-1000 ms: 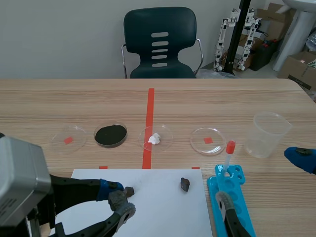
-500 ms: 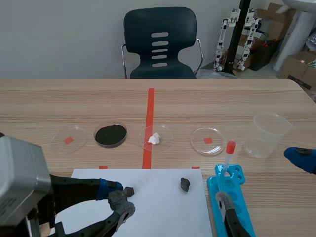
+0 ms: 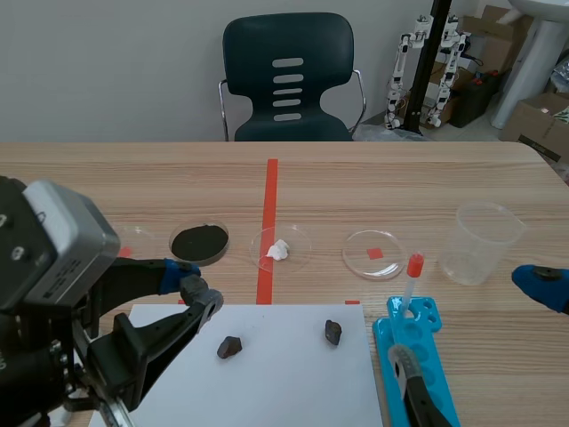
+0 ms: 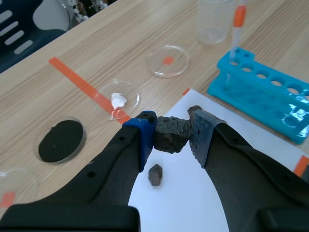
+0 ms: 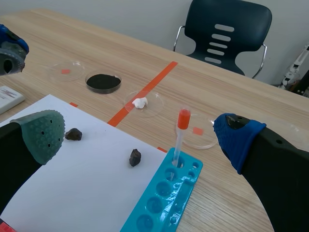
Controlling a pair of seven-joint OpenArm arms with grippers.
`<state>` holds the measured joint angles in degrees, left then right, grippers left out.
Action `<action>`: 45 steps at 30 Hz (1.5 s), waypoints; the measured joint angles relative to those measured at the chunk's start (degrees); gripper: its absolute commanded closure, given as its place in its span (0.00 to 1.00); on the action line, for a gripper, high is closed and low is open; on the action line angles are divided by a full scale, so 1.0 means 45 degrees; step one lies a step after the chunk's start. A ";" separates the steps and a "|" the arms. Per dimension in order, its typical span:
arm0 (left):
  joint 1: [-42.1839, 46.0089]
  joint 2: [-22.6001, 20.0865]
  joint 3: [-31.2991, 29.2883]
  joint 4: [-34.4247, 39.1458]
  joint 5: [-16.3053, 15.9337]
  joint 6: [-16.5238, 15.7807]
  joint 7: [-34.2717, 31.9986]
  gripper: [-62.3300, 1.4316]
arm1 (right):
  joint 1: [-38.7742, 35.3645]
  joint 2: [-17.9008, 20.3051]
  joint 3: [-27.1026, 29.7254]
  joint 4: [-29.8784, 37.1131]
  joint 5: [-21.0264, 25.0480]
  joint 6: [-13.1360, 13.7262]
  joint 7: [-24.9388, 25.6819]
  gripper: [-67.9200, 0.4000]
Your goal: Put the mineral in the empty petri dish
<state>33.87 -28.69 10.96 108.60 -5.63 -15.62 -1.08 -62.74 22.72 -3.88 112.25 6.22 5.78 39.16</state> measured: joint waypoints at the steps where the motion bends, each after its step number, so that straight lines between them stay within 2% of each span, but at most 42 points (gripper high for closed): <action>1: -0.0413 0.0117 -0.0005 -0.0194 -0.0024 0.0000 0.0330 0.87 | 0.0000 0.0000 0.0000 0.0000 0.0000 0.0000 0.0000 0.04; 6: -0.2361 0.0967 -0.0005 -0.1841 -0.0209 0.0199 0.1209 0.87 | 0.0000 0.0000 0.0000 0.0000 0.0000 0.0000 0.0000 0.04; 8: -0.3123 0.1370 0.0000 -0.2715 -0.0607 0.1083 0.1564 0.87 | 0.0000 0.0000 0.0000 0.0000 0.0000 0.0000 0.0000 0.04; 11: -0.4308 0.1855 -0.0005 -0.4090 -0.0767 0.2297 0.2055 0.87 | 0.0000 0.0000 0.0000 0.0000 0.0000 0.0000 0.0000 0.04; 15: -0.5814 0.2540 -0.0345 -0.5867 -0.0811 0.3240 0.2919 0.87 | 0.0000 0.0000 0.0000 0.0000 0.0000 0.0000 0.0000 0.04; 17: -0.6543 0.2773 -0.0733 -0.6747 -0.1209 0.3463 0.3007 0.87 | 0.0000 0.0000 0.0000 0.0000 -0.0005 0.0000 0.0000 0.04; 21: -0.8004 0.2885 -0.1297 -0.8573 -0.2016 0.3570 0.3143 0.87 | 0.0000 0.0000 0.0000 0.0000 -0.0005 0.0000 0.0000 0.04; 32: -1.0720 0.2885 -0.1336 -1.2755 -0.2103 0.3555 0.3065 0.87 | 0.0000 0.0000 0.0000 0.0000 0.0000 0.0000 0.0000 0.04; 40: -1.1268 0.2885 -0.1336 -1.4105 -0.2103 0.3507 0.2715 0.87 | 0.0000 0.0000 0.0000 0.0000 0.0000 0.0000 0.0000 0.04; 45: -1.1259 0.2909 -0.1321 -1.4581 -0.2103 0.2754 0.2181 0.87 | 0.0000 0.0000 0.0000 0.0000 0.0000 0.0000 0.0000 0.04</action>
<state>-16.80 -15.59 5.02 42.98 -15.09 -3.22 8.73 -62.74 22.72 -3.88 112.25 6.22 5.78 39.16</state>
